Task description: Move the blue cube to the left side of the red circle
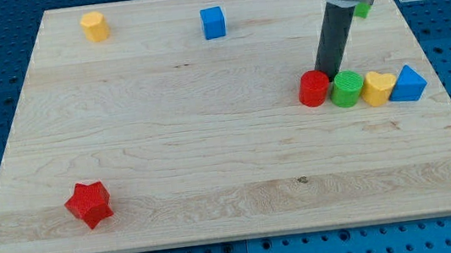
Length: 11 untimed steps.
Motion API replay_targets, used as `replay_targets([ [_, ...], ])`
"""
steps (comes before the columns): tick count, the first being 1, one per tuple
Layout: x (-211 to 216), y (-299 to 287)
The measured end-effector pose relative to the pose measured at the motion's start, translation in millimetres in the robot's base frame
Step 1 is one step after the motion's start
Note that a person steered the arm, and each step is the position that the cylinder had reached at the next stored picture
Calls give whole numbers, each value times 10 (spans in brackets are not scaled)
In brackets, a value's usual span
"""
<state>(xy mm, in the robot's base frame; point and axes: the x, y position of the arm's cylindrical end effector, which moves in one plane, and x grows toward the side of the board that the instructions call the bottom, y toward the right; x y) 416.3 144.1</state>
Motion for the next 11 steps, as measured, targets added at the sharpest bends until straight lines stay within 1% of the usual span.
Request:
replay_targets([
  [1, -500, -17],
  [2, -1231, -29],
  [3, -1687, -314],
  [4, -1925, -781],
  [5, -1825, -1220],
  [6, -1477, -1323],
  [7, -1101, -1307],
  [8, -1214, -1332],
  [9, -1564, -1578],
  [10, -1476, -1725],
  [11, -1107, -1335],
])
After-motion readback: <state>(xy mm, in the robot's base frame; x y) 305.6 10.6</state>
